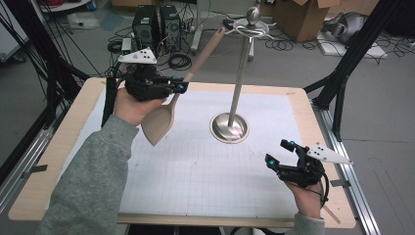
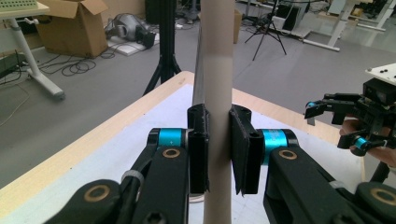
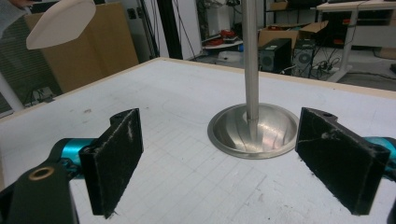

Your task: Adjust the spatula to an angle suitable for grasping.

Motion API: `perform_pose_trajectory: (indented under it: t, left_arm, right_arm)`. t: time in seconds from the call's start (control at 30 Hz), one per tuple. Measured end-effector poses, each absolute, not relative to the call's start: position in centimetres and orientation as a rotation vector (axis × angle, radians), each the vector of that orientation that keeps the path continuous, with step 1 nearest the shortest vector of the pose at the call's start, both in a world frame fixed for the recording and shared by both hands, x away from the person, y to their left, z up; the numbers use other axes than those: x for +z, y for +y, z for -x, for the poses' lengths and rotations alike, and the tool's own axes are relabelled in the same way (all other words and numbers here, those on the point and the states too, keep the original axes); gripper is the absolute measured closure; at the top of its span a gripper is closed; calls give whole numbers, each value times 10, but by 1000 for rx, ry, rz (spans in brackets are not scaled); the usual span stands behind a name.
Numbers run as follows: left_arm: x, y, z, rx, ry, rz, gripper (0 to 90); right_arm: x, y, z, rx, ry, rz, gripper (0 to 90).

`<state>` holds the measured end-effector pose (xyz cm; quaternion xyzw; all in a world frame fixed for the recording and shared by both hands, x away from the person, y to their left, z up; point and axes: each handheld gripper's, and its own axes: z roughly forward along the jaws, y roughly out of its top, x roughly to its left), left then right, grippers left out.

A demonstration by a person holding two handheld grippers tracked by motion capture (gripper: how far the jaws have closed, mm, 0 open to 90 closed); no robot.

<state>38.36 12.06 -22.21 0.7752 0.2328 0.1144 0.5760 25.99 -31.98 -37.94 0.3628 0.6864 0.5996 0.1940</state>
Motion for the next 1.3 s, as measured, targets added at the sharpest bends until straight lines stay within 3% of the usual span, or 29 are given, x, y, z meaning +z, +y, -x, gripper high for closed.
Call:
perform_pose_trajectory:
  t: [1.3]
  left_arm:
    - [-235, 96, -400, 192, 541, -1847, 780]
  right_arm:
    - [-384, -323, -263, 1670, 1929, -1040, 142]
